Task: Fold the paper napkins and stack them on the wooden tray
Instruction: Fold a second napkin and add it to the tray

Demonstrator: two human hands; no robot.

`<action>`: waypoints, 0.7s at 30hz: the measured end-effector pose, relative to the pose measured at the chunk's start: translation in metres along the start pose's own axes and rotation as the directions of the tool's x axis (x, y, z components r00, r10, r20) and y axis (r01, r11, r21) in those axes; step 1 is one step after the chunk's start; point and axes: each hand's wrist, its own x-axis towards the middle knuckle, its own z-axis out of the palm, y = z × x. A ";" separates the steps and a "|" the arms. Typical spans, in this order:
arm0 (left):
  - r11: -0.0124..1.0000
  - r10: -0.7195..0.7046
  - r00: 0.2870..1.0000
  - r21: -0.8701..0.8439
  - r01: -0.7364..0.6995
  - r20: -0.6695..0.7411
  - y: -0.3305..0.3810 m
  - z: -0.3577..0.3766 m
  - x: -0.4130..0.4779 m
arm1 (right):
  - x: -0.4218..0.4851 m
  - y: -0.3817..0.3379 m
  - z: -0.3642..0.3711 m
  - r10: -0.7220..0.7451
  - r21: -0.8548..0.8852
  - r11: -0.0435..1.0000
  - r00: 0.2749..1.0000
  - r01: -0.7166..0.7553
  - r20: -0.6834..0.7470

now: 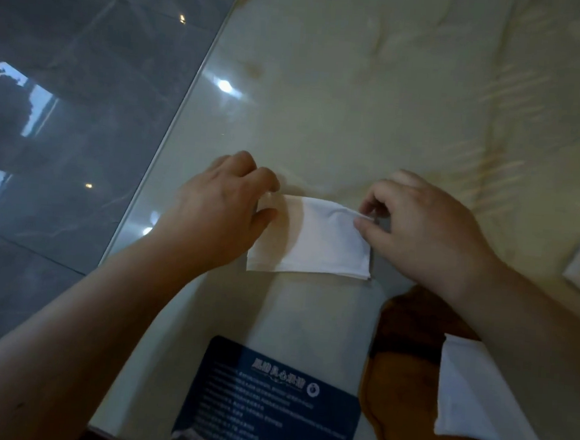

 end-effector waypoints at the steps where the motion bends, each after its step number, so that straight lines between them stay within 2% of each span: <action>1: 1.000 0.016 1.000 -0.006 -0.016 -0.011 0.001 0.001 0.000 | 0.000 -0.001 0.001 0.004 0.000 1.000 1.000 -0.004 0.002; 5: 0.995 0.041 0.998 -0.087 -0.045 -0.047 0.002 -0.001 -0.002 | -0.005 -0.003 0.000 0.012 0.119 0.993 0.998 -0.004 -0.063; 8: 0.947 -0.094 0.994 -0.314 0.073 -0.051 0.007 -0.010 -0.002 | -0.012 -0.003 -0.004 0.138 0.358 0.929 0.984 -0.091 -0.110; 10: 0.828 -0.209 0.978 -0.529 0.185 0.016 0.011 -0.013 0.000 | -0.017 -0.002 -0.007 0.208 0.543 0.832 0.971 -0.115 -0.115; 12: 0.639 -0.265 0.959 -0.728 0.250 0.096 0.017 -0.015 0.003 | -0.022 0.001 -0.010 0.243 0.654 0.750 0.961 -0.098 -0.135; 16: 0.401 -0.281 0.948 -0.879 0.258 0.150 0.041 -0.018 0.004 | -0.041 0.010 -0.022 0.289 0.745 0.663 0.941 -0.065 -0.174; 18: 0.346 -0.284 0.942 -0.897 0.274 0.178 0.056 -0.016 0.001 | -0.056 0.017 -0.031 0.313 0.753 0.654 0.934 -0.080 -0.172; 21: 0.335 -0.251 0.942 -0.892 0.302 0.224 0.085 -0.008 -0.006 | -0.084 0.033 -0.041 0.336 0.734 0.671 0.926 -0.105 -0.174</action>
